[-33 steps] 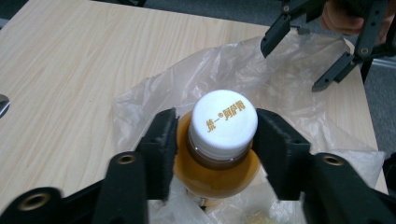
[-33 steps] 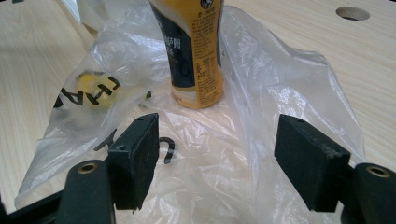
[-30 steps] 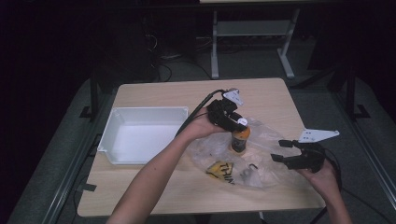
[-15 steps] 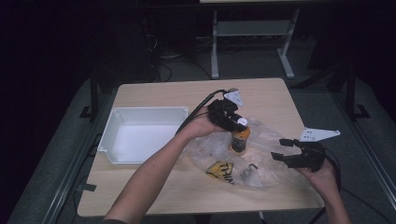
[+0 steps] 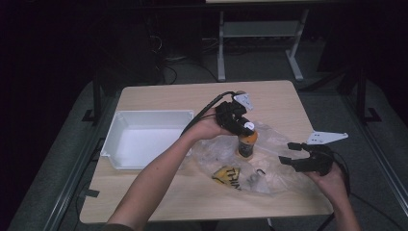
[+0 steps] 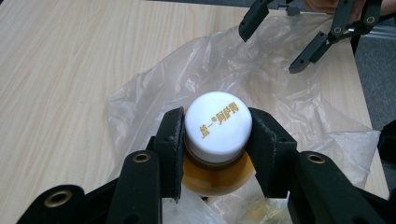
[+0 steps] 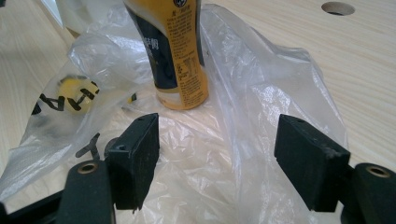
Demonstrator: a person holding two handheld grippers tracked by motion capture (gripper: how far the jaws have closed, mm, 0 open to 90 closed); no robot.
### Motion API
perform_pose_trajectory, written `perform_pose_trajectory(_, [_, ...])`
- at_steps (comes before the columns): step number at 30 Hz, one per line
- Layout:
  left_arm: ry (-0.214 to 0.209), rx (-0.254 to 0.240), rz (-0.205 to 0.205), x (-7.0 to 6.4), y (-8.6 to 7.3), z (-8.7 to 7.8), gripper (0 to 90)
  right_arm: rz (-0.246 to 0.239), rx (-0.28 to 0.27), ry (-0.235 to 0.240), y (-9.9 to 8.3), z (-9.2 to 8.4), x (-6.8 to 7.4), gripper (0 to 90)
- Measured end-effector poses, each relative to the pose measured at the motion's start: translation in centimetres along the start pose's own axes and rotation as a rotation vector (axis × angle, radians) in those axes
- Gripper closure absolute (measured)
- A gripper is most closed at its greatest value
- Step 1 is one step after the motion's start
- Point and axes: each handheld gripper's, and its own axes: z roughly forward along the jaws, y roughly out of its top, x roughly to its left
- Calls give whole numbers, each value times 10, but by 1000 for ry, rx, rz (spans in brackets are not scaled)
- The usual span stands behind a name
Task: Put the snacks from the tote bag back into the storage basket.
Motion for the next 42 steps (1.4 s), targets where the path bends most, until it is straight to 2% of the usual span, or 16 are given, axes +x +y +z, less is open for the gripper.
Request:
perform_pose_trajectory(19, [-3, -1, 1, 0, 0, 0, 588, 11, -3, -7, -1, 0, -3, 296])
perform_pose_trajectory(24, [-1, 3, 5, -1, -1, -1, 589, 9, -4, -22, -1, -2, -3, 300])
perform_pose_trajectory(30, [3, 23, 23, -4, 1, -3, 589, 13, -10, -30, -2, -3, -3, 300])
perform_pose_trajectory(35, [2, 24, 14, -2, 0, -4, 589, 13, -12, -30, -3, -3, -3, 300])
perform_pose_trajectory(42, [37, 68, 39, -6, 7, -4, 588, 12, -21, -29, -2, -5, -3, 300])
